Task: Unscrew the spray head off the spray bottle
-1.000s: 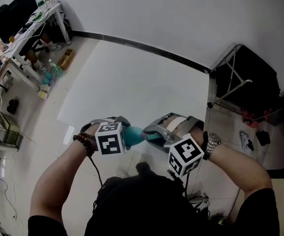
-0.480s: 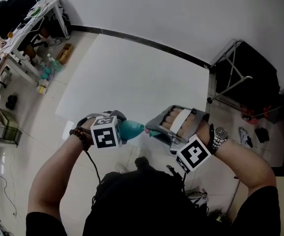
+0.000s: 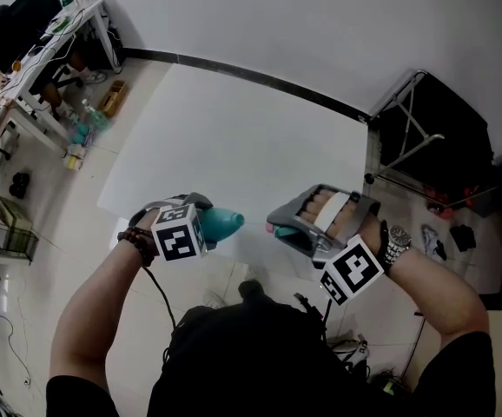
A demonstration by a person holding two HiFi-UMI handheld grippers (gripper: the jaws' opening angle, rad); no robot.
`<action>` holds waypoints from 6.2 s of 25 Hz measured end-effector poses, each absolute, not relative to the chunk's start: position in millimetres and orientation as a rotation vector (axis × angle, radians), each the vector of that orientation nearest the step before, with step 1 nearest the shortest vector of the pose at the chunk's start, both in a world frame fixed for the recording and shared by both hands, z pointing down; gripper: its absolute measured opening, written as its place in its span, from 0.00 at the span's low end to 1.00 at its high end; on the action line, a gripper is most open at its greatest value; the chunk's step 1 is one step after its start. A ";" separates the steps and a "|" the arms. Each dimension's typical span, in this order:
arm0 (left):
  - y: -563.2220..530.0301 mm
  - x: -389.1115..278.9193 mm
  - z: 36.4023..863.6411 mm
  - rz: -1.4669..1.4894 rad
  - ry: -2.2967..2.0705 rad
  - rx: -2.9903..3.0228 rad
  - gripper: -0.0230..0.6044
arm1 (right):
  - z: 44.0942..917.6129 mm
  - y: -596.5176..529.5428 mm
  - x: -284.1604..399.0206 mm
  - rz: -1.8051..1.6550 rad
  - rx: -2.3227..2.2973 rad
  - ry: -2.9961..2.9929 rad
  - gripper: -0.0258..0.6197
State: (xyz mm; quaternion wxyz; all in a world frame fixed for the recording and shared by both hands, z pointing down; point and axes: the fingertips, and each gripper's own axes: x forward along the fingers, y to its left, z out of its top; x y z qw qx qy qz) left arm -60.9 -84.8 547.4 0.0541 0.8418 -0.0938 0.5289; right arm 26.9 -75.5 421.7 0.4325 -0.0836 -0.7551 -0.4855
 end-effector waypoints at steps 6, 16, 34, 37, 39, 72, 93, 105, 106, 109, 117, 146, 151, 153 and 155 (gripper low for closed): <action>-100.0 -73.4 552.6 1.609 -0.375 2.544 0.65 | 409.8 -88.3 39.6 -1.155 -0.141 -1.925 0.23; -115.0 -93.1 569.1 1.612 -0.509 2.488 0.65 | 396.6 -98.8 57.4 -1.086 -0.033 -1.987 0.23; -162.5 -78.3 562.7 1.196 -0.862 2.461 0.65 | 435.6 -153.0 53.8 -0.638 0.395 -2.214 0.23; -168.9 -70.9 563.0 1.146 -0.900 2.456 0.65 | 449.9 -165.8 54.9 -0.539 0.470 -2.237 0.23; -174.3 -67.1 563.3 1.109 -0.925 2.449 0.65 | 461.4 -175.7 55.4 -0.461 0.521 -2.254 0.23; -238.0 -13.5 595.8 0.831 -1.139 2.404 0.65 | 595.4 -250.4 52.7 0.694 0.807 -2.347 0.23; -252.0 -12.8 608.9 0.857 -1.192 2.402 0.68 | 618.7 -265.6 49.0 0.716 0.752 -2.378 0.34; -248.9 -24.1 604.2 0.852 -1.219 2.395 0.73 | 616.9 -275.6 51.9 0.689 0.795 -2.381 0.48; -248.4 -25.8 604.0 0.851 -1.223 2.393 0.73 | 616.7 -277.1 53.1 0.686 0.802 -2.378 0.48; -246.1 -30.4 602.6 0.848 -1.233 2.391 0.73 | 615.4 -278.9 55.8 0.674 0.820 -2.371 0.48; -236.2 -34.3 593.3 0.831 -1.254 2.406 0.70 | 602.2 -272.5 57.5 0.593 0.856 -2.373 0.48; -172.8 -11.6 528.4 0.687 -1.200 2.566 0.06 | 536.6 -180.6 35.3 0.396 0.994 -2.387 0.03; -160.8 -6.8 516.4 0.679 -1.181 2.595 0.06 | 520.6 -167.4 30.1 0.362 1.017 -2.400 0.03; -156.2 -6.3 512.0 0.675 -1.179 2.602 0.06 | 515.9 -163.0 29.2 0.350 1.031 -2.402 0.03; -151.9 -6.5 508.1 0.671 -1.181 2.606 0.06 | 512.4 -159.0 28.9 0.340 1.046 -2.402 0.03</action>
